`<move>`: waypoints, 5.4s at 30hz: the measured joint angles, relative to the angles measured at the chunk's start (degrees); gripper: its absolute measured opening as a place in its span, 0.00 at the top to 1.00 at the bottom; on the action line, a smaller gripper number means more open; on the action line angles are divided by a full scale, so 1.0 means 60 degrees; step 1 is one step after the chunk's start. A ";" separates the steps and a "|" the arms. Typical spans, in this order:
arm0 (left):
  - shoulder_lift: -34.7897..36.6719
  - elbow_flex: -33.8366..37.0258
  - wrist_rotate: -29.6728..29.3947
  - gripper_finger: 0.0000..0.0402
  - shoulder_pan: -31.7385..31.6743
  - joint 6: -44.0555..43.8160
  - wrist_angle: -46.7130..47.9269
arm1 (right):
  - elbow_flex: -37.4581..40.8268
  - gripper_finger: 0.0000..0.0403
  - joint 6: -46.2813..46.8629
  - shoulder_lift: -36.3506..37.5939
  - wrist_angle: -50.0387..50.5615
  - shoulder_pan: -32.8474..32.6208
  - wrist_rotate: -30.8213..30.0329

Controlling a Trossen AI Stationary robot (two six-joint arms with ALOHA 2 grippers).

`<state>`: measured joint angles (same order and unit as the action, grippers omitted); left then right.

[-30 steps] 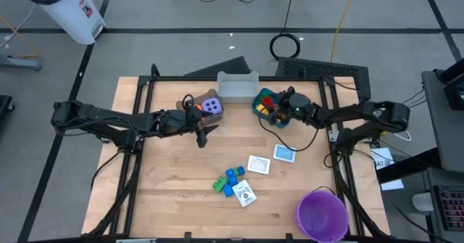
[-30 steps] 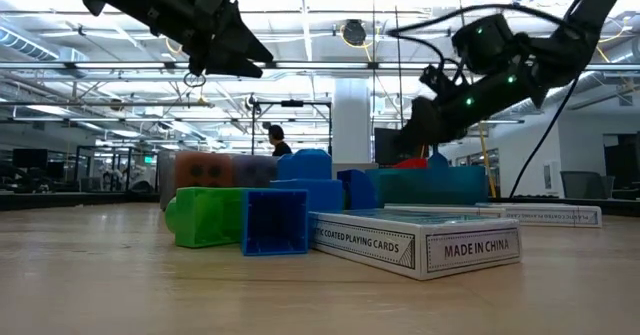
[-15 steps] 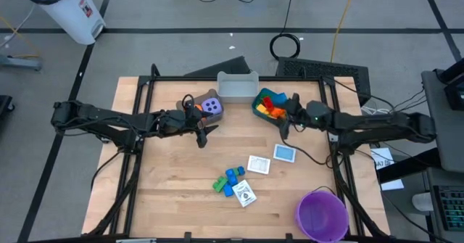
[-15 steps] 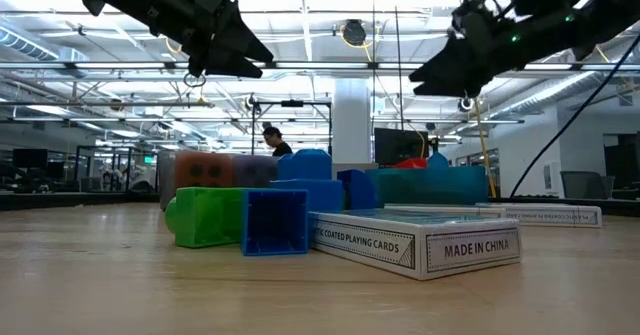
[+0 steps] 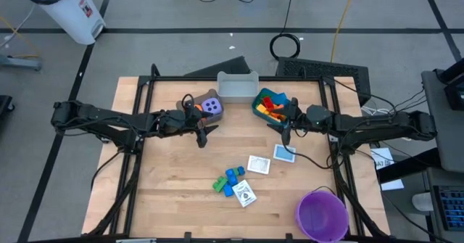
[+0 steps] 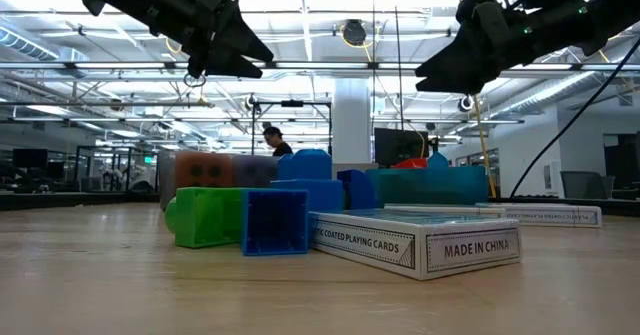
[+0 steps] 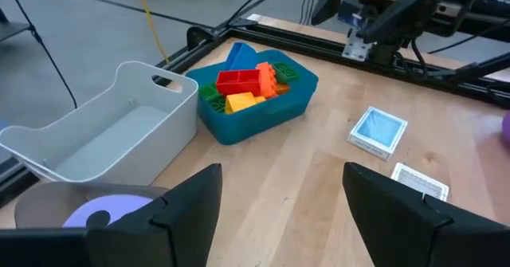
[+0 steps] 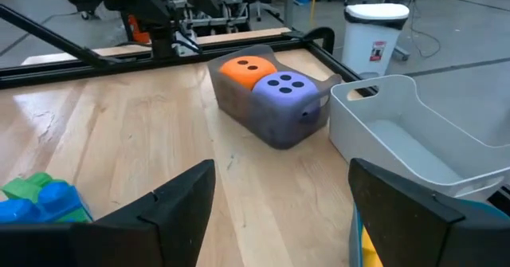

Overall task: Pick & Place Toys
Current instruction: Put the blue 2 studs game piece into the blue bin

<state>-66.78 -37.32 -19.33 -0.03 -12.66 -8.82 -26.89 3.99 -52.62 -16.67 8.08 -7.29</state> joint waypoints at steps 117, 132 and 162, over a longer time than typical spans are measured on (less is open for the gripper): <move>-0.4543 -0.1330 0.2901 0.70 0.2062 0.2496 -0.1096 | 0.0004 0.31 0.0226 -0.0004 0.0320 0.0011 0.0004; -0.3541 -0.1326 -0.0595 0.71 0.1955 0.2316 -0.1351 | 0.0004 0.31 0.0229 -0.0004 0.0255 0.0011 0.0011; -0.3541 -0.1326 -0.1537 0.71 0.0947 0.2309 -0.3002 | 0.0007 0.29 -0.1135 -0.2403 -0.2073 -0.0141 0.0722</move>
<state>-88.03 -45.28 -28.56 5.65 1.19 -26.83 -26.85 -2.82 -67.04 -29.11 7.23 -2.96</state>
